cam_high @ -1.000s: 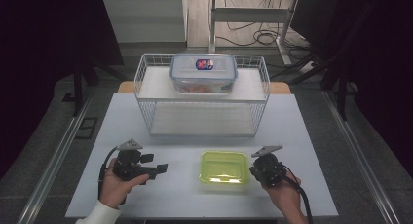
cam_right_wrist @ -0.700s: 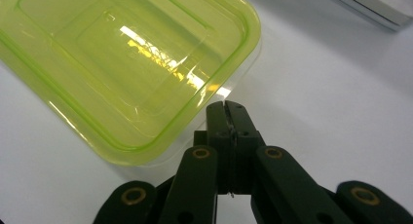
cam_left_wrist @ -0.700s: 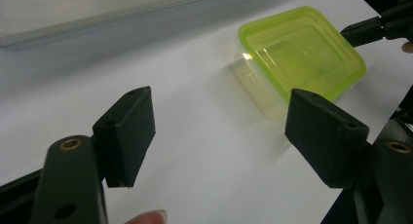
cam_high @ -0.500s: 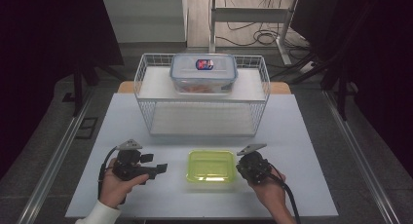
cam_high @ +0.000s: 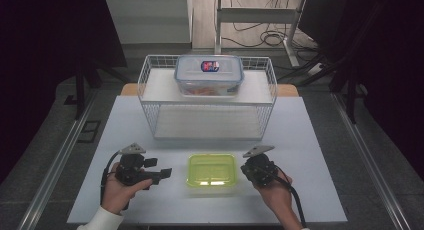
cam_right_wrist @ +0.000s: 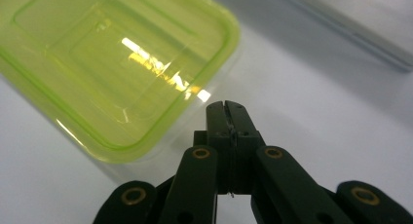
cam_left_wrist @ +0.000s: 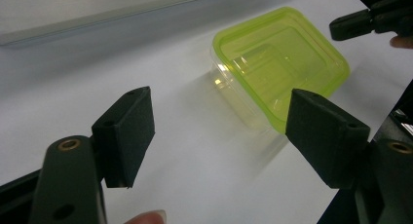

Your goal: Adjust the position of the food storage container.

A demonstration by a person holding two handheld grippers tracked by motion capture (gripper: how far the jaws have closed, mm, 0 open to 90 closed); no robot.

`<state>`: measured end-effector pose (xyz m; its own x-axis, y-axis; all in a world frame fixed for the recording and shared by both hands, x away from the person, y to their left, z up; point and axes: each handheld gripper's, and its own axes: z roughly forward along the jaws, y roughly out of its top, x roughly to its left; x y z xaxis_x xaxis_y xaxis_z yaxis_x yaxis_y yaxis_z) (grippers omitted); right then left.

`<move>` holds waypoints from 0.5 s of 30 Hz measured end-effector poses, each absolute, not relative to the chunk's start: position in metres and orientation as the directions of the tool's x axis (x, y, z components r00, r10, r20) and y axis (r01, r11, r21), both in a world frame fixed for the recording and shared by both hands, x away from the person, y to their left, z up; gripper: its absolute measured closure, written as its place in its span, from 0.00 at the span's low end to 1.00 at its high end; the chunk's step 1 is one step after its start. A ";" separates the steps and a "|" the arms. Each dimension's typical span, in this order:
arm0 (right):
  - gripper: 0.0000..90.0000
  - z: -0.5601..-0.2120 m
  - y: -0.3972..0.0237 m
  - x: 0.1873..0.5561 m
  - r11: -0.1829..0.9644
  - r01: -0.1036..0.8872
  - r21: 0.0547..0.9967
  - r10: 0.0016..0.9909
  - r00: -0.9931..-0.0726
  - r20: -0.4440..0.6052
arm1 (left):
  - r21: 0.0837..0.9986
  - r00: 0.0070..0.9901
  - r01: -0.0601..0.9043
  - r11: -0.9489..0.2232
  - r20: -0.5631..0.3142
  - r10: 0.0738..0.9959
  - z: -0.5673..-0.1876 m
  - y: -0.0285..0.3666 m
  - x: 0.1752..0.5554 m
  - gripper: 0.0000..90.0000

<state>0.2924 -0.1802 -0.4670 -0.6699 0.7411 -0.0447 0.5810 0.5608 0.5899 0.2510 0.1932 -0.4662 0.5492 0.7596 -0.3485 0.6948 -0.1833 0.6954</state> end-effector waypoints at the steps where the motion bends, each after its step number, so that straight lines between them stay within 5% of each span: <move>1: 0.99 -0.465 -0.183 0.292 0.551 0.580 0.600 0.744 -0.667 -0.038 | 0.696 0.548 0.695 -0.181 -0.350 0.759 -0.466 0.193 0.251 0.28; 5: 0.87 -0.457 -0.196 0.288 0.486 0.576 0.657 0.748 -0.663 0.028 | 0.697 0.547 0.696 -0.169 -0.363 0.754 -0.465 0.193 0.251 0.28; 10: 0.47 -0.453 -0.211 0.287 0.348 0.609 0.713 0.715 -0.664 0.219 | 0.701 0.552 0.696 -0.157 -0.381 0.742 -0.462 0.190 0.249 0.26; 15: 0.35 -0.453 -0.224 0.283 0.270 0.627 0.731 0.689 -0.656 0.308 | 0.697 0.550 0.703 -0.139 -0.409 0.728 -0.462 0.188 0.249 0.26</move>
